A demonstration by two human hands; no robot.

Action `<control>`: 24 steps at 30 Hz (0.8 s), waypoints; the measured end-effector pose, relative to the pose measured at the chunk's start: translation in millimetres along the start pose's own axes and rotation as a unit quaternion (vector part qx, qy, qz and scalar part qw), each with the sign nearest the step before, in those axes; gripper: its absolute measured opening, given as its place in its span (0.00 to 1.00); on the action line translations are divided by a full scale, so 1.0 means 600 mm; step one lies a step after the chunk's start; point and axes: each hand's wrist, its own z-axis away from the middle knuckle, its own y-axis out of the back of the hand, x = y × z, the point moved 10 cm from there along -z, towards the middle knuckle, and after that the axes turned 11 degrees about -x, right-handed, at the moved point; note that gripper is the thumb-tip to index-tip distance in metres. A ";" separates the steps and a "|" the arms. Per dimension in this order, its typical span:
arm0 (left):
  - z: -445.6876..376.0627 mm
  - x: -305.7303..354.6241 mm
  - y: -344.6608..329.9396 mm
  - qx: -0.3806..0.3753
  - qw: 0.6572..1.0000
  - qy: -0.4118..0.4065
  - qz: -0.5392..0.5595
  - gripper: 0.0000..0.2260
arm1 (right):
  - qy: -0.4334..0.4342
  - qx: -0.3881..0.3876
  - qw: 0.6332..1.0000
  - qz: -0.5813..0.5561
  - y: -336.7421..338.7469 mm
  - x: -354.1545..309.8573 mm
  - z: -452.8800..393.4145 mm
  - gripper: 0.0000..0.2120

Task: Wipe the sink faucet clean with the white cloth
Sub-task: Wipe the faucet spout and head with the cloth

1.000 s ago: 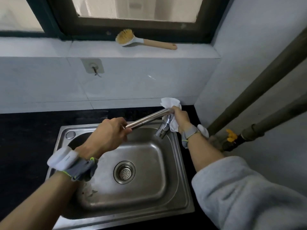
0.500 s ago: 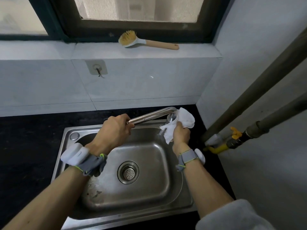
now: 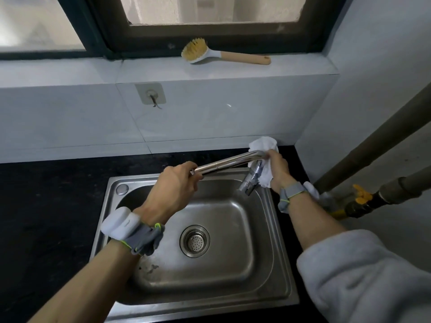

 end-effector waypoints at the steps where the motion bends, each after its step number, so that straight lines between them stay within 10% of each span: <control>1: 0.000 0.000 -0.001 -0.002 1.000 -0.002 -0.001 0.11 | 0.000 -0.002 1.000 0.008 -0.005 -0.005 -0.004 0.06; 24: 0.003 0.003 0.011 0.001 1.000 -0.011 0.010 0.14 | -0.010 0.184 0.978 0.092 0.034 0.084 0.100 0.24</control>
